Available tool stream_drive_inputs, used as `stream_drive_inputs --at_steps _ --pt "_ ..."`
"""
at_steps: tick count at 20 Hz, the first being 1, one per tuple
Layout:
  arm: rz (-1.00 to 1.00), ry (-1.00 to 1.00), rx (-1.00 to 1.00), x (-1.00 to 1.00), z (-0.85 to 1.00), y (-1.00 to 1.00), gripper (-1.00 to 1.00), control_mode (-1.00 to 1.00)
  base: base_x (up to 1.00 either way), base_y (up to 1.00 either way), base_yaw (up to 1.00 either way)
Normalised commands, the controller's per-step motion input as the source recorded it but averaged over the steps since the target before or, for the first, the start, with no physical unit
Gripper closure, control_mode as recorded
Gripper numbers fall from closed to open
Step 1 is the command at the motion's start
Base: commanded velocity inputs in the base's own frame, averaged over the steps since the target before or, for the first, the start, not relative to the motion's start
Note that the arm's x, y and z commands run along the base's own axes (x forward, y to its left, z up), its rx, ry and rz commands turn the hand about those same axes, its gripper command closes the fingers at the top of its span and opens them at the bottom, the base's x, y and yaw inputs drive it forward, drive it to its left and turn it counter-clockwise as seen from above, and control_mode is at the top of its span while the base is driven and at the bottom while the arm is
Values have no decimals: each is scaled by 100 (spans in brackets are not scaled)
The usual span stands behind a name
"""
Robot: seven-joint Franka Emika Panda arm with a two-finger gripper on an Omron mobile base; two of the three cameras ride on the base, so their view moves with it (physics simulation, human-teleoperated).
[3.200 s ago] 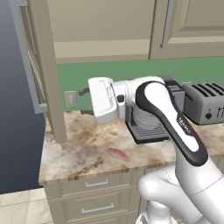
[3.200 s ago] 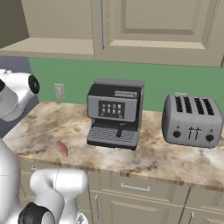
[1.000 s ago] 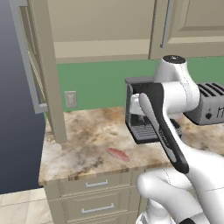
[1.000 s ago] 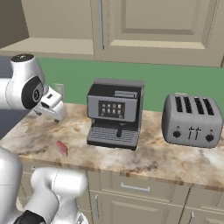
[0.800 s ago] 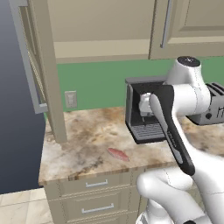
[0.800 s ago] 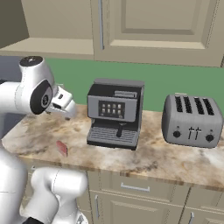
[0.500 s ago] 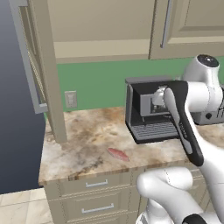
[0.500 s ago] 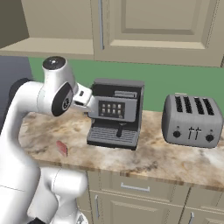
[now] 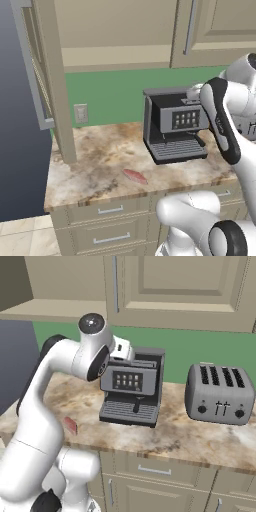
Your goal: Retrieve the tupperware from the cabinet, then place the raw meat into the tupperware to avoid contamination.
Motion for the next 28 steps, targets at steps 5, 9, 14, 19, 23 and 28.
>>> stream_drive_inputs --at_steps 5,9,14,19,23,28 --pt "0 -26 -7 67 48 -29 -100 -100 0 0 0" --pt "-7 -28 -12 42 56 -1 -100 -100 0 0 0" --pt "-9 -23 -11 13 75 1 -100 -100 0 0 0" --pt "-8 -20 -4 -8 81 10 -100 -100 0 0 0" --pt "-5 -11 0 -8 70 13 -100 -100 0 0 0" --pt "-4 2 6 8 16 4 -100 -100 0 0 0"
